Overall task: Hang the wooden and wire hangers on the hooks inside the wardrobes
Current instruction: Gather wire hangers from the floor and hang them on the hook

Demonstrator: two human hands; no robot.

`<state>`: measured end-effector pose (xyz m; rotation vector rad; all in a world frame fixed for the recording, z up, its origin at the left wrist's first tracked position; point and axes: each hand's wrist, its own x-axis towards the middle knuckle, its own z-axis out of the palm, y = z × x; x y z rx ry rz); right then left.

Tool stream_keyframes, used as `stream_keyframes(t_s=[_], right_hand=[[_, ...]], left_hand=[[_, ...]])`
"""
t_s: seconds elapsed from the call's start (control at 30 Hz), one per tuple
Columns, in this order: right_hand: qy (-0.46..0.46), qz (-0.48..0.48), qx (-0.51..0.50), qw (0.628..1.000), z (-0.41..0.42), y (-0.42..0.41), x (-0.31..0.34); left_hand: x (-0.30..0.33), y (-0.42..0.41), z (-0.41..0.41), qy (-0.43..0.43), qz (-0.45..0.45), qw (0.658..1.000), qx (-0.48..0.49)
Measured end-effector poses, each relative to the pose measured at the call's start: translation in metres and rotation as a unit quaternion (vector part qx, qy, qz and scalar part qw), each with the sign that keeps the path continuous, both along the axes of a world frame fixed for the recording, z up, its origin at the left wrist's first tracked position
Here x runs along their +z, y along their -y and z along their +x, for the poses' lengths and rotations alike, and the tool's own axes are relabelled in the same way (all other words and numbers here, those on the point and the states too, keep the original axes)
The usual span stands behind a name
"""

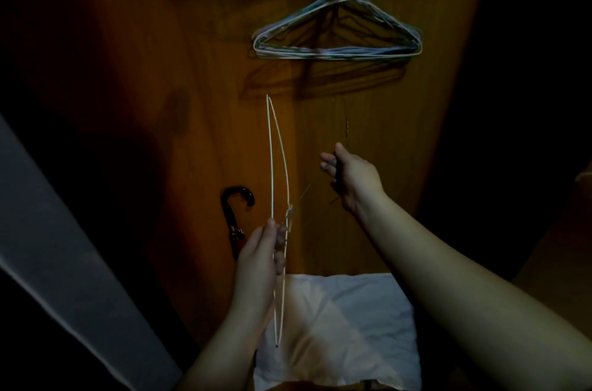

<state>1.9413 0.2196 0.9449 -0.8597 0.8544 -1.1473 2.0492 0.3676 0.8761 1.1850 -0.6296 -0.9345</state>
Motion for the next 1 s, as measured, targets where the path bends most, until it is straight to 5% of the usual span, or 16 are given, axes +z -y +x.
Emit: stream_keyframes(t_s=[0.3,0.43,0.57,0.7,0.77,1.0], right_hand=[[0.016,0.013,0.005,1.0,0.019,0.006,0.017],[-0.053,-0.039,0.066,0.996,0.02,0.009,0.027],[-0.276,-0.188,0.103,0.937,0.004,0.013,0.042],[-0.42,-0.358,-0.105,0.828,-0.018,0.037,0.045],[-0.468,-0.403,-0.119,0.778,-0.022,0.048,0.047],[-0.477,-0.383,0.015,0.791,-0.023,0.048,0.059]], left_hand=[[0.021,0.003,0.015,0.168,-0.04,0.982,0.081],[0.032,0.004,0.027,0.199,-0.047,0.972,0.113],[0.046,0.001,0.045,0.22,-0.053,0.965,0.135],[0.054,-0.003,0.062,0.243,-0.056,0.958,0.144],[0.058,-0.003,0.068,0.252,-0.06,0.955,0.145],[0.062,0.005,0.08,0.238,-0.081,0.959,0.128]])
